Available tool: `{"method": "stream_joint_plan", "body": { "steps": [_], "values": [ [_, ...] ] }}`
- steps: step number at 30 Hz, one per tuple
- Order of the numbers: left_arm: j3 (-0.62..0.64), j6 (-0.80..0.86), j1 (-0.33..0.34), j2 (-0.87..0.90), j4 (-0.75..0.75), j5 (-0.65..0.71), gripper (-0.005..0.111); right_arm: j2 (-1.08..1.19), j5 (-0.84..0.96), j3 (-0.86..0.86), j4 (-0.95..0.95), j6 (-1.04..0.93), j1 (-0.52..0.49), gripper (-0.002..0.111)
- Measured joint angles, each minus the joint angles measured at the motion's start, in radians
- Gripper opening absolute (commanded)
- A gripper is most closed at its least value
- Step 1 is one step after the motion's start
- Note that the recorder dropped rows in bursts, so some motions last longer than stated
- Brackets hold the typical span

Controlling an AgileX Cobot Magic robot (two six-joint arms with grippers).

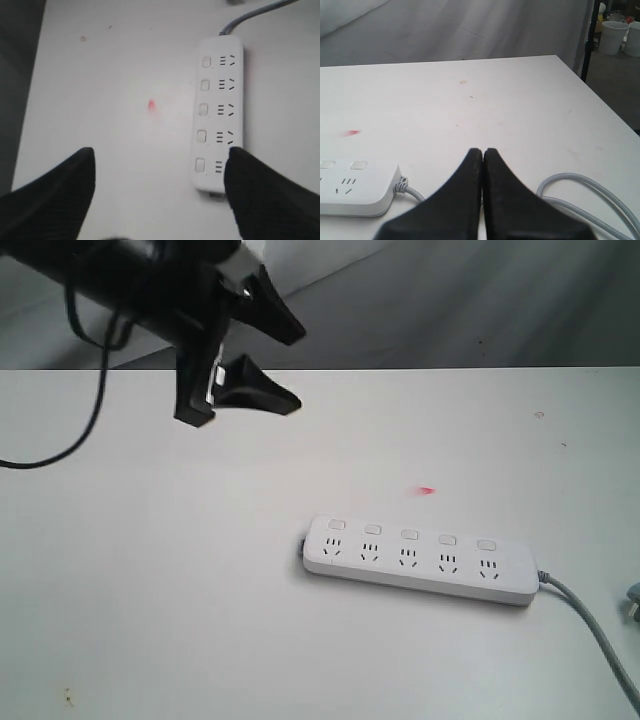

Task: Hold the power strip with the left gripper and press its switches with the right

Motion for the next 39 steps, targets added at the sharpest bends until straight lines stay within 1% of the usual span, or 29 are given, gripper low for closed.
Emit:
{"method": "stream_joint_plan", "body": {
  "steps": [6,8,9,11,14,18,21,27,29,31,35,39],
  "values": [
    [0.000,-0.159,0.000,-0.198,0.215,0.027,0.013,0.000,0.000,0.000,0.000,0.000,0.000,0.000],
    [0.000,-0.189,0.002,-0.252,0.248,0.057,0.002,0.000,0.000,0.000,0.000,0.000,0.000,0.000],
    [0.000,-0.204,0.005,-0.281,0.252,0.078,0.000,0.000,0.000,0.000,0.000,0.000,0.000,0.000],
    [0.000,-0.242,0.014,-0.330,0.244,0.121,0.000,0.000,0.000,0.000,0.000,0.000,0.000,0.000],
    [0.000,-0.338,0.036,-0.398,0.179,0.182,0.000,0.000,0.000,0.000,0.000,0.000,0.000,0.000],
    [0.000,-0.483,0.073,-0.482,0.062,0.196,0.000,0.000,0.000,0.000,0.000,0.000,0.000,0.000],
    [0.000,-0.620,0.104,-0.539,0.003,0.200,0.000,0.000,0.000,0.000,0.000,0.000,0.000,0.000],
    [0.000,-0.940,0.147,-0.642,-0.018,0.199,0.000,0.000,0.000,0.000,0.000,0.000,0.000,0.000],
    [0.000,-1.013,0.152,-0.675,-0.018,0.195,0.000,0.000,0.000,0.000,0.000,0.000,0.000,0.000],
    [0.000,-1.050,0.152,-0.712,-0.022,0.194,0.000,0.000,0.000,0.000,0.000,0.000,0.000,0.000],
    [0.000,-1.072,0.152,-0.776,-0.026,0.190,0.000,0.000,0.000,0.000,0.000,0.000,0.000,0.000],
    [0.000,-1.079,0.152,-0.841,-0.026,0.129,0.000,0.000,0.000,0.000,0.000,0.000,0.000,0.000]
  ]
}}
